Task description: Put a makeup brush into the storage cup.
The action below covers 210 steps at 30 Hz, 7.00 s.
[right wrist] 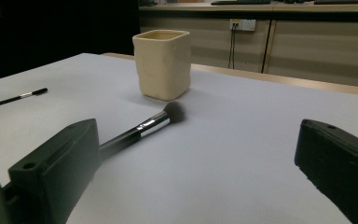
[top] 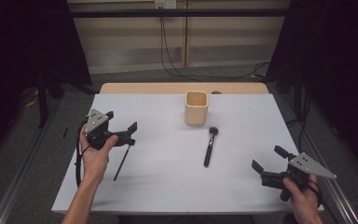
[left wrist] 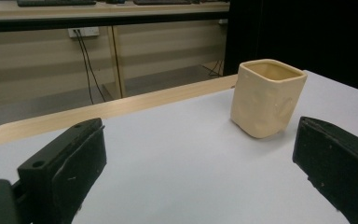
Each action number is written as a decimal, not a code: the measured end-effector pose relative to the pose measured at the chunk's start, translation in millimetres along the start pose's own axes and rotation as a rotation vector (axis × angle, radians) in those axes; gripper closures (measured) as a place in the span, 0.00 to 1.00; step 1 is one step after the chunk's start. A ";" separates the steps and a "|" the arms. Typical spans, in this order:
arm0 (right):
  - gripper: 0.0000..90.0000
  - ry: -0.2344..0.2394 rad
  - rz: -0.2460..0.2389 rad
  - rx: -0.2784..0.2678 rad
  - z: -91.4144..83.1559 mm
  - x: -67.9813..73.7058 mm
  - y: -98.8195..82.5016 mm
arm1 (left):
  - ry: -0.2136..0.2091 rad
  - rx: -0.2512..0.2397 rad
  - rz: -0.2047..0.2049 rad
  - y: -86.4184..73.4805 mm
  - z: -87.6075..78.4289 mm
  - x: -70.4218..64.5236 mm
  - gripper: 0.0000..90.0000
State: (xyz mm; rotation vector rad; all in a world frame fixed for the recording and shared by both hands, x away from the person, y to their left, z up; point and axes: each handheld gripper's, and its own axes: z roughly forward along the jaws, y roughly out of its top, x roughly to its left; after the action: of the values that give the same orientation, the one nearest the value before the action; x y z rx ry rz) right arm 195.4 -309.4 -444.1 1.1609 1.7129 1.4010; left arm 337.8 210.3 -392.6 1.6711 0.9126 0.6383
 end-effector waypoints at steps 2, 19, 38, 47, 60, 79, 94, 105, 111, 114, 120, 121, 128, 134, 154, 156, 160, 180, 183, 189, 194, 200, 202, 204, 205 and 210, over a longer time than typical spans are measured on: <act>0.00 0.002 -0.002 0.003 0.2 0.4 0.0 | 0.013 0.027 0.009 2.3 2.8 -1.1 0.04; 0.00 0.004 -0.003 0.015 1.2 1.2 -0.7 | 0.029 0.213 0.001 0.9 -3.3 2.9 0.03; 0.00 0.002 -0.012 0.027 2.0 0.9 -1.1 | 0.022 0.560 0.029 3.8 -5.1 5.6 0.04; 0.00 0.006 -0.017 0.032 2.5 0.9 -1.5 | -0.046 0.760 -0.026 0.1 -0.6 8.6 0.07; 0.00 0.009 -0.016 0.042 3.8 1.9 -2.0 | -0.041 1.015 -0.071 -14.5 12.1 10.3 0.09; 0.00 0.014 -0.038 0.056 5.0 2.8 -2.7 | -0.002 1.116 -0.044 -36.3 22.3 1.7 0.08; 0.00 0.020 -0.038 0.061 5.2 3.2 -3.4 | 0.027 1.139 0.005 -46.7 31.2 -4.2 0.38; 0.00 0.023 -0.046 0.068 4.8 4.0 -3.7 | 0.064 1.164 -0.036 -45.3 33.0 -10.2 0.54; 0.00 0.020 -0.049 0.070 4.3 4.2 -3.8 | 0.053 1.183 -0.035 -44.2 32.5 -9.9 0.63; 0.00 0.019 -0.054 0.066 3.7 4.5 -3.5 | 0.044 1.191 -0.029 -44.1 32.0 -10.2 0.69; 0.00 0.022 -0.055 0.068 4.2 5.2 -3.7 | 0.030 1.201 -0.054 -44.4 32.5 -3.2 0.79; 0.00 0.021 -0.057 0.070 4.4 5.4 -3.7 | 0.029 1.203 -0.056 -44.2 32.8 -1.7 0.83; 0.00 0.026 -0.058 0.070 4.1 5.2 -3.7 | 0.021 1.228 -0.065 -43.5 36.0 2.3 0.90; 0.00 0.027 -0.058 0.074 4.1 5.4 -3.9 | 0.003 1.229 -0.071 -43.6 35.6 7.0 0.96; 0.00 0.025 -0.060 0.077 6.6 5.4 -3.9 | -0.067 1.114 -0.104 -44.6 18.8 16.2 0.96; 0.00 0.025 -0.060 0.076 6.5 5.5 -3.8 | -0.065 1.097 -0.104 -43.7 16.3 16.9 0.96; 0.00 0.023 -0.062 0.077 6.0 5.5 -4.1 | -0.061 1.063 -0.115 -42.9 12.3 17.4 0.96; 0.00 0.041 -0.052 0.074 8.1 6.4 -3.6 | -0.069 0.769 -0.157 -32.6 -6.7 7.4 0.96; 0.00 0.044 -0.053 0.074 8.2 6.4 -3.6 | -0.078 0.730 -0.150 -34.3 -8.2 5.2 0.96; 0.00 0.045 -0.054 0.071 8.1 6.8 -3.6 | -0.094 0.610 -0.127 -32.4 -11.1 0.6 0.96; 0.00 0.049 -0.021 0.065 8.1 6.9 -2.9 | -0.109 0.558 -0.120 -29.9 -13.4 -4.2 0.96; 0.00 0.081 -0.026 0.067 9.4 10.4 -2.8 | -0.118 0.441 -0.098 -25.6 -20.1 -8.8 0.96; 0.00 0.085 -0.026 0.064 9.7 10.9 -2.7 | -0.119 0.403 -0.086 -24.4 -22.5 -10.8 0.96; 0.00 0.092 -0.022 0.057 10.4 11.4 -2.6 | -0.122 0.366 -0.075 -23.8 -23.9 -13.2 0.96; 0.00 0.098 -0.013 0.055 10.8 11.8 -2.3 | -0.126 0.356 -0.073 -23.5 -24.5 -13.8 0.96; 0.00 0.130 -0.019 0.061 12.8 13.8 -2.1 | -0.113 0.285 -0.038 -21.7 -28.1 -18.6 0.96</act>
State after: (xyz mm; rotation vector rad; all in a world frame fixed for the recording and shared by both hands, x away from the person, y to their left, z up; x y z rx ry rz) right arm 200.5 -291.7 -448.3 1.1036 1.8637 1.4494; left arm 299.7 213.1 -404.9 1.9162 0.9856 0.3962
